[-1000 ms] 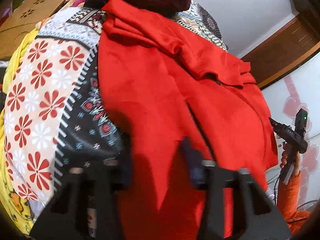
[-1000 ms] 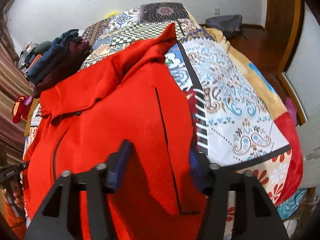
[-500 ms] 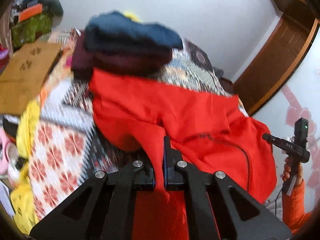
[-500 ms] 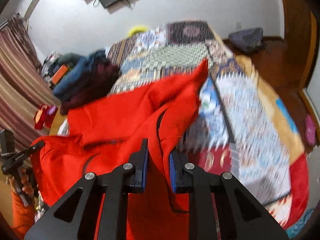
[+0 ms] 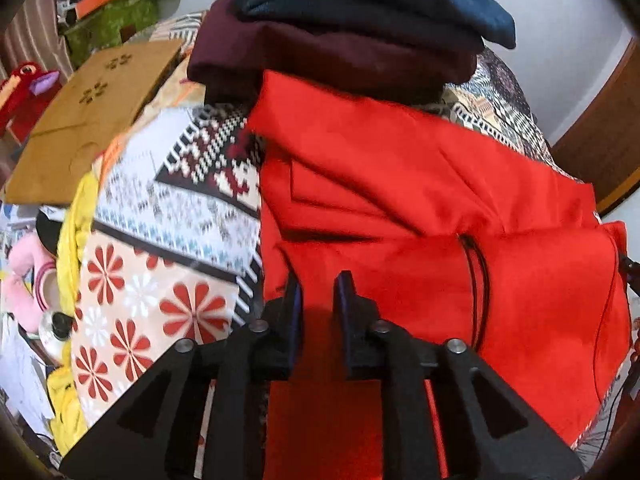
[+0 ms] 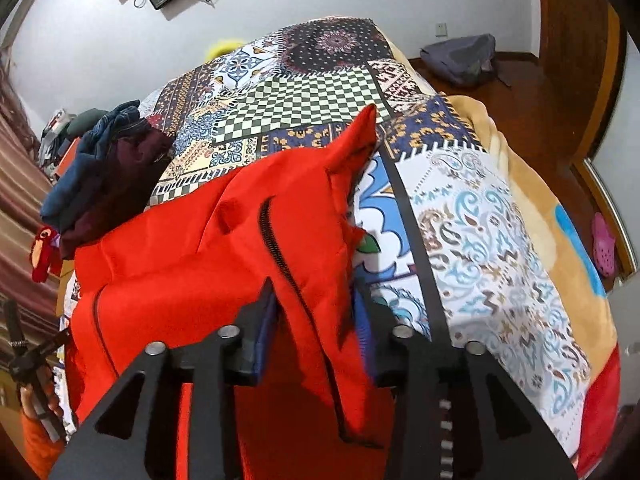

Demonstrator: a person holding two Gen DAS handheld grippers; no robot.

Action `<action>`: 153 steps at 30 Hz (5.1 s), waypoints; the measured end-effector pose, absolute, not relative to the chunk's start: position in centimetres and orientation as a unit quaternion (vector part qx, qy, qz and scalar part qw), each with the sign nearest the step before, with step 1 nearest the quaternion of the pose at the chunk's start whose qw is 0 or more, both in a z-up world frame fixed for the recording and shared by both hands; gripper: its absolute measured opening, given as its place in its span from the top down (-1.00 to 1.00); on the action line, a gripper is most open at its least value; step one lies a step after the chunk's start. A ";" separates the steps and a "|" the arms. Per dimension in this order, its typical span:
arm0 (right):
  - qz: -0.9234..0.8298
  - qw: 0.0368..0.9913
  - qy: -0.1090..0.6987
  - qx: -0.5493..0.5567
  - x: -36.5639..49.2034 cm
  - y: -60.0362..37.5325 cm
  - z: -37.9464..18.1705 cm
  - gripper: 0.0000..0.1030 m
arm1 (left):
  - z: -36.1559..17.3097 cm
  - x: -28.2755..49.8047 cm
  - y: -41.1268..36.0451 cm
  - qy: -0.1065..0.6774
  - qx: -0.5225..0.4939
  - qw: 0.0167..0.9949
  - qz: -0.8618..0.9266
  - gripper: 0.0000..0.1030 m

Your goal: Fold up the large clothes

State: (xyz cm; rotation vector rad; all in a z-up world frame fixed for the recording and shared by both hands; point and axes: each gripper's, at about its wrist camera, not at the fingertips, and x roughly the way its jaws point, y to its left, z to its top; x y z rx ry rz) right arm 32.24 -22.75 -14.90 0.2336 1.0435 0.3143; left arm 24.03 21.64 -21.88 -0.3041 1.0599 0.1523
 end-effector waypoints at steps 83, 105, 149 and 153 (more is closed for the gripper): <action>0.183 0.802 0.552 0.140 38.1 -17.7 -17.5 0.62 | -23.7 25.6 22.3 0.500 -0.290 0.816 0.000 0.58; 0.168 0.836 0.489 0.182 24.9 -25.5 -14.3 0.70 | -22.3 17.9 24.1 0.495 -0.213 0.841 0.047 0.71; 0.222 0.851 0.475 0.012 25.6 -11.2 -11.7 -0.33 | -26.1 21.8 21.6 0.464 -0.471 0.750 -0.025 -0.35; 0.230 0.849 0.475 -0.003 26.3 -9.4 -11.7 -0.33 | -26.5 23.1 21.9 0.436 -0.473 0.765 0.013 -0.25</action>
